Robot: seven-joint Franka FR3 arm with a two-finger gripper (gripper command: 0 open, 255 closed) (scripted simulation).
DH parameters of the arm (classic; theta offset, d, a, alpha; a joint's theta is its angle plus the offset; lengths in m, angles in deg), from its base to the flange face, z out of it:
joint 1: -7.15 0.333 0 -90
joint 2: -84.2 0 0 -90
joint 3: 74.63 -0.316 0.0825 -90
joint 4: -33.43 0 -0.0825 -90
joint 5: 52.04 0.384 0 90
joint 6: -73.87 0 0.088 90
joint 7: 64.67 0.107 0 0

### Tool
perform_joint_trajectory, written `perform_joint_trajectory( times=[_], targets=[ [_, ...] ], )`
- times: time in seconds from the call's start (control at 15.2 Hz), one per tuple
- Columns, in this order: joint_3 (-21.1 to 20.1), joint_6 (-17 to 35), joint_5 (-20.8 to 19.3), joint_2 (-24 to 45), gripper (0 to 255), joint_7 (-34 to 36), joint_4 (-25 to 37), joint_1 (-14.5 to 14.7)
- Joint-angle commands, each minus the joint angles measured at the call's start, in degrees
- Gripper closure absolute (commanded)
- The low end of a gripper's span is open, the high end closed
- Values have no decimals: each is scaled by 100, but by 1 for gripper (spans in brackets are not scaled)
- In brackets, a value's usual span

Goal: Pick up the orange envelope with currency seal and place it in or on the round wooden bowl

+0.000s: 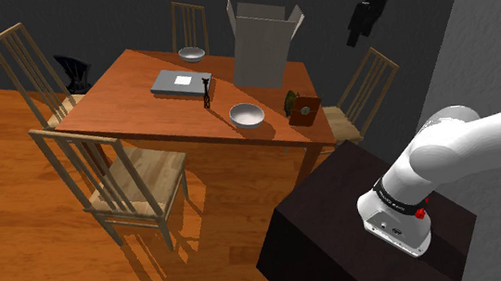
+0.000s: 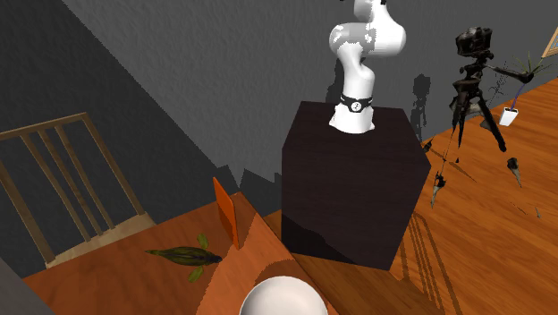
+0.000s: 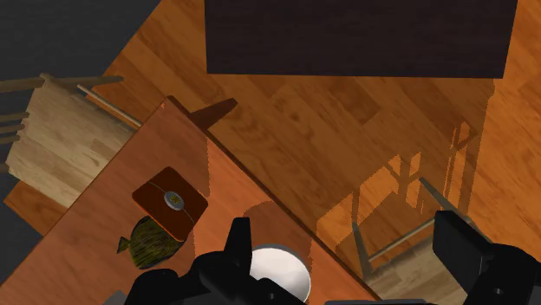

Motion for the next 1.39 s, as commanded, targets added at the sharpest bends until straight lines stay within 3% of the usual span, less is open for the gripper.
perform_joint_trajectory(
  times=[0.0,0.66,1.06,1.32],
  targets=[
    [0,0,0,0,0,0,0,0],
    [1322,1527,-669,501,0,-1718,-901,-25],
    [2172,2540,-879,1337,0,-2784,-1006,58],
    [2756,3222,-805,2107,0,-3572,-893,214]
  ],
)
